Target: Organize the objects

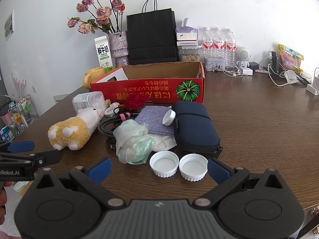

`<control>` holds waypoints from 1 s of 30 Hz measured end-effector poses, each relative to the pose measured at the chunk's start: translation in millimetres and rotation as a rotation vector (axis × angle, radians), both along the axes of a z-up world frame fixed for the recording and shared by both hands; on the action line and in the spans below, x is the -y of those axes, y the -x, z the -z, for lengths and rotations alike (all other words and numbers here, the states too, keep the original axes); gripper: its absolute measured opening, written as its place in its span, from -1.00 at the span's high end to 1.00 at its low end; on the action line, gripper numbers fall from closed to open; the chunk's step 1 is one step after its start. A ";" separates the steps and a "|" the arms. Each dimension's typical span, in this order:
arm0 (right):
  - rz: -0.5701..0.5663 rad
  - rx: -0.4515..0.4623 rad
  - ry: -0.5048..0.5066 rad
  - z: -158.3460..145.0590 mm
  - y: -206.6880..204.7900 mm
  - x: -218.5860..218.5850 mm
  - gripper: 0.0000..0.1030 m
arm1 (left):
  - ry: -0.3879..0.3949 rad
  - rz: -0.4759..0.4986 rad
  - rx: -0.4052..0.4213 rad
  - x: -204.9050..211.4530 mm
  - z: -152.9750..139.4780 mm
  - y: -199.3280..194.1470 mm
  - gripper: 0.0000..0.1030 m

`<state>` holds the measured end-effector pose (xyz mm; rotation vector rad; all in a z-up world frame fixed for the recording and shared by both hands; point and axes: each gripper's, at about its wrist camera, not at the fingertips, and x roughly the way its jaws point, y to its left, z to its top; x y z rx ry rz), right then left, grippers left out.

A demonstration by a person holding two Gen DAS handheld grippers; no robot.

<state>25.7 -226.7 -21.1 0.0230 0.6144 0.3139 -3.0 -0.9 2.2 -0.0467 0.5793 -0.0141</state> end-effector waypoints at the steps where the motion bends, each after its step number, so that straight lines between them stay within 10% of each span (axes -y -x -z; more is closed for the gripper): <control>1: 0.000 0.000 0.000 0.0 0.0 0.0 -1.00 | 0.000 0.000 0.000 -0.2 0.2 -0.1 -1.00; 30: 0.009 0.003 0.014 0.8 1.0 1.4 -1.00 | 0.004 0.001 0.000 -0.9 1.0 -0.1 -1.00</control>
